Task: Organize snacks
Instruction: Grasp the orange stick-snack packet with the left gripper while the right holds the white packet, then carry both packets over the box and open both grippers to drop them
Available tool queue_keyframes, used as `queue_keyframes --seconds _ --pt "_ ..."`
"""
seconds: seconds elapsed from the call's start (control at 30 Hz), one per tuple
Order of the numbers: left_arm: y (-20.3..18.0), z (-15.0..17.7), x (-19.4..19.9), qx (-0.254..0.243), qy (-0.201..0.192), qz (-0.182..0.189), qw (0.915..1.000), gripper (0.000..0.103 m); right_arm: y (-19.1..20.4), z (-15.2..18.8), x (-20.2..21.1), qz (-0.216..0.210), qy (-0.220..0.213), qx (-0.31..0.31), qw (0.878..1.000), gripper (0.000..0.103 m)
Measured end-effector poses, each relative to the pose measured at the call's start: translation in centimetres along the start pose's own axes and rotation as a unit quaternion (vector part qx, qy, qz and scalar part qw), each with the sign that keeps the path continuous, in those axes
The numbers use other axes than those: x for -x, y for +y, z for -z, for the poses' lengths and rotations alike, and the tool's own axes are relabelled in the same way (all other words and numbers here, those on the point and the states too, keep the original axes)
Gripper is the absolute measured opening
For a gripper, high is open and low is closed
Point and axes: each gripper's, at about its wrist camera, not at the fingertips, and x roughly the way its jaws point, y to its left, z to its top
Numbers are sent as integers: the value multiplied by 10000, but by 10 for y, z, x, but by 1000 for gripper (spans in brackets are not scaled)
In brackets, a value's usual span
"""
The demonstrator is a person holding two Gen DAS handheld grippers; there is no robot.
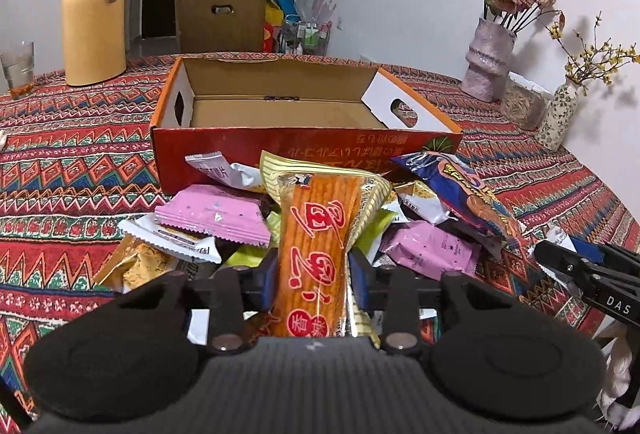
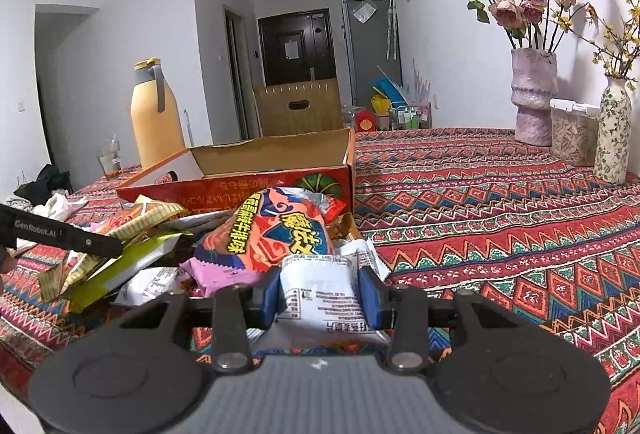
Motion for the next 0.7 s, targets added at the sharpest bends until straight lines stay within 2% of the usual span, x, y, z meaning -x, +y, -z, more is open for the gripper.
queue_keyframes --seconds 0.33,0.7 --pt "-11 -6 19 -88 -324 -178 9993 35 9 -15 11 -103 -298 135 9994 41" --pt "-16 -46 24 -15 -742 -470 9961 35 23 -56 -9 -289 -697 398 9964 41"
